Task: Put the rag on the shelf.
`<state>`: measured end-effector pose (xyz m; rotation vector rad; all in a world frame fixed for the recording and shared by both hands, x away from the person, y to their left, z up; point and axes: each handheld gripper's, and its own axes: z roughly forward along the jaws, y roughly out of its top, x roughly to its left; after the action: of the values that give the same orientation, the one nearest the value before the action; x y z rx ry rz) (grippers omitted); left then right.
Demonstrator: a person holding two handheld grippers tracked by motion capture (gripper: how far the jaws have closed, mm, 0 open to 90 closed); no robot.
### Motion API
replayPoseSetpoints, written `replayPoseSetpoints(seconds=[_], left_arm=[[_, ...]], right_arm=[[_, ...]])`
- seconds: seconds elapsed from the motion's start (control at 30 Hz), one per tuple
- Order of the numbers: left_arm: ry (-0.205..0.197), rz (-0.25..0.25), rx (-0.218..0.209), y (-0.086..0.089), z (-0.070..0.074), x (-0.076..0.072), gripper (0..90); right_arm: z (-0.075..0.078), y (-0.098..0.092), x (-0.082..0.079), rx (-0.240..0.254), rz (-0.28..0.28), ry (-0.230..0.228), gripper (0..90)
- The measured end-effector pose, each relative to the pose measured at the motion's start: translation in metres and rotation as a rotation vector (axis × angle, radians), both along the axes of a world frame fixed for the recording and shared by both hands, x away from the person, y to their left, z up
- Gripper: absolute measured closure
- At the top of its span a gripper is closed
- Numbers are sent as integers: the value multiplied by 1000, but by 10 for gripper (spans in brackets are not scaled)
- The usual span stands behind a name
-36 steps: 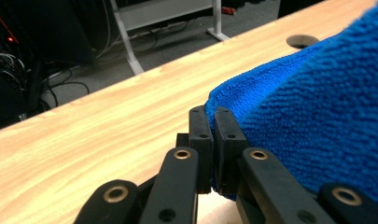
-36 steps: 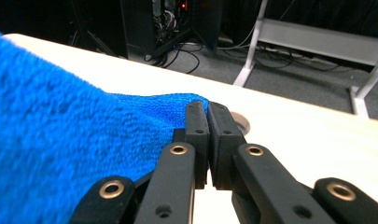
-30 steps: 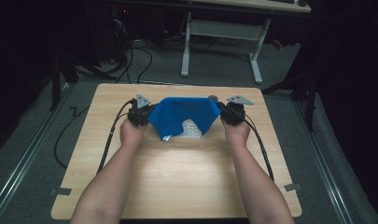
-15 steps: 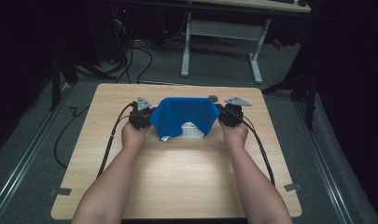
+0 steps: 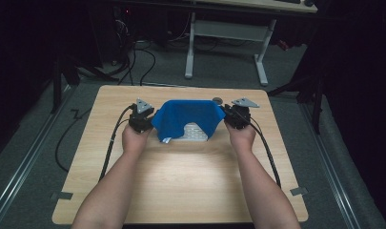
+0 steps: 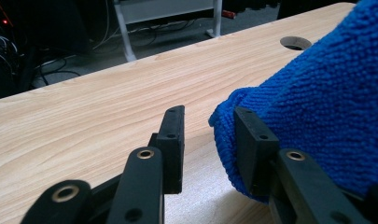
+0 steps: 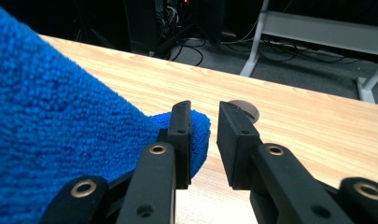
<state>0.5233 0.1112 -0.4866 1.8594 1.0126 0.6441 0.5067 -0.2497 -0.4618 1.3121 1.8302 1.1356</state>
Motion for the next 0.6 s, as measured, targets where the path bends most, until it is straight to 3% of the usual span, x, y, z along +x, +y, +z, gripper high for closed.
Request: replayPoseSetpoints(seconds=[0.6], left_arm=[[-27, 41, 5, 12, 15, -4, 591]], right_arm=[[17, -9, -3, -7, -11, -38, 761]])
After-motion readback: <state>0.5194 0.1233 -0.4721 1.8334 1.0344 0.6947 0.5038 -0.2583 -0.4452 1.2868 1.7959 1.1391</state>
